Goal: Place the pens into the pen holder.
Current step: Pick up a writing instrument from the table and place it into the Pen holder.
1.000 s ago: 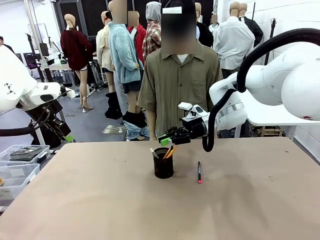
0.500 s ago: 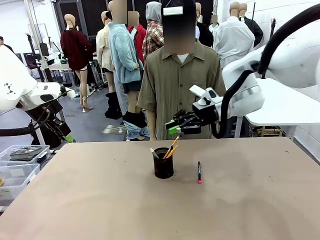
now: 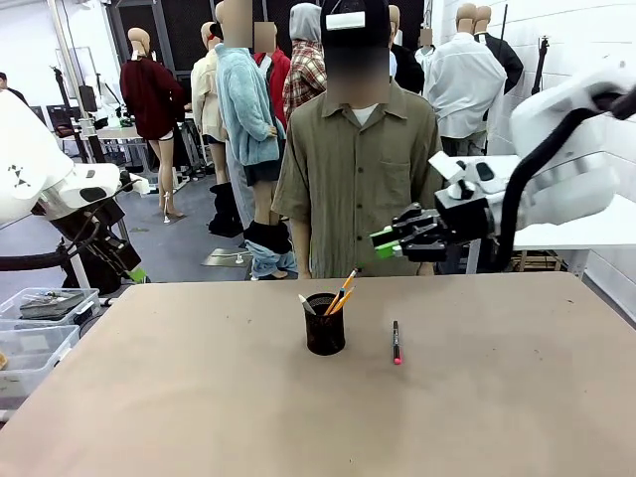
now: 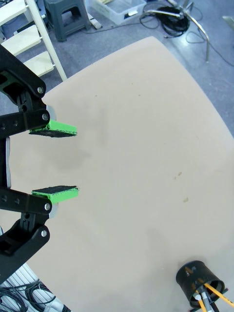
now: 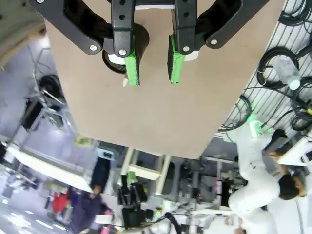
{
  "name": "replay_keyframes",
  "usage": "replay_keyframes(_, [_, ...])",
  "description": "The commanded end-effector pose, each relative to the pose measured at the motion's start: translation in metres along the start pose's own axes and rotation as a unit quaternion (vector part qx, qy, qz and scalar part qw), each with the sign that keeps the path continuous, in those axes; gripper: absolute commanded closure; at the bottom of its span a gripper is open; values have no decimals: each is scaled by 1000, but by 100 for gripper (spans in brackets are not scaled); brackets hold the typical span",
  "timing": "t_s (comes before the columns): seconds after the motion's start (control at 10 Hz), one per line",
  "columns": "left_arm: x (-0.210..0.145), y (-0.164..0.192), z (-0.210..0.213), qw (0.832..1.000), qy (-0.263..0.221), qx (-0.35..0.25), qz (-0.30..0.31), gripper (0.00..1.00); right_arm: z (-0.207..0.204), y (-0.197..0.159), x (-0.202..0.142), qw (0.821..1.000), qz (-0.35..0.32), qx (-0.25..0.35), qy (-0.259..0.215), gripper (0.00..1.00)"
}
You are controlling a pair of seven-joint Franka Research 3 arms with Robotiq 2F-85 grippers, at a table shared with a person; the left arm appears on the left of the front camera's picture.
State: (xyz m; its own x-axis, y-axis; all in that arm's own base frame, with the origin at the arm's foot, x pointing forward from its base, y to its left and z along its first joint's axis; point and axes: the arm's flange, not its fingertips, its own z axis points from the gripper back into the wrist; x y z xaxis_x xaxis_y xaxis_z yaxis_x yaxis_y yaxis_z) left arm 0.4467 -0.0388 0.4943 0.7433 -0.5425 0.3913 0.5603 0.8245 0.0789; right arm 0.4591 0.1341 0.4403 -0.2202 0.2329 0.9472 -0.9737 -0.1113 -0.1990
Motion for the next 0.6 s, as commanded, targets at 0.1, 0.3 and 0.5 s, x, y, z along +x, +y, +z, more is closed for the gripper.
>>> replay_keyframes(0.1, [1,1,0,1000,0,8,2,46,7,22,4,996,-42,-78,12,67])
replay_keyframes(0.3, [1,1,0,1000,0,8,2,46,15,25,18,977,-120,-173,37,67])
replay_keyframes(0.5, [1,1,0,1000,0,8,2,46,14,1,37,921,-308,-212,113,67])
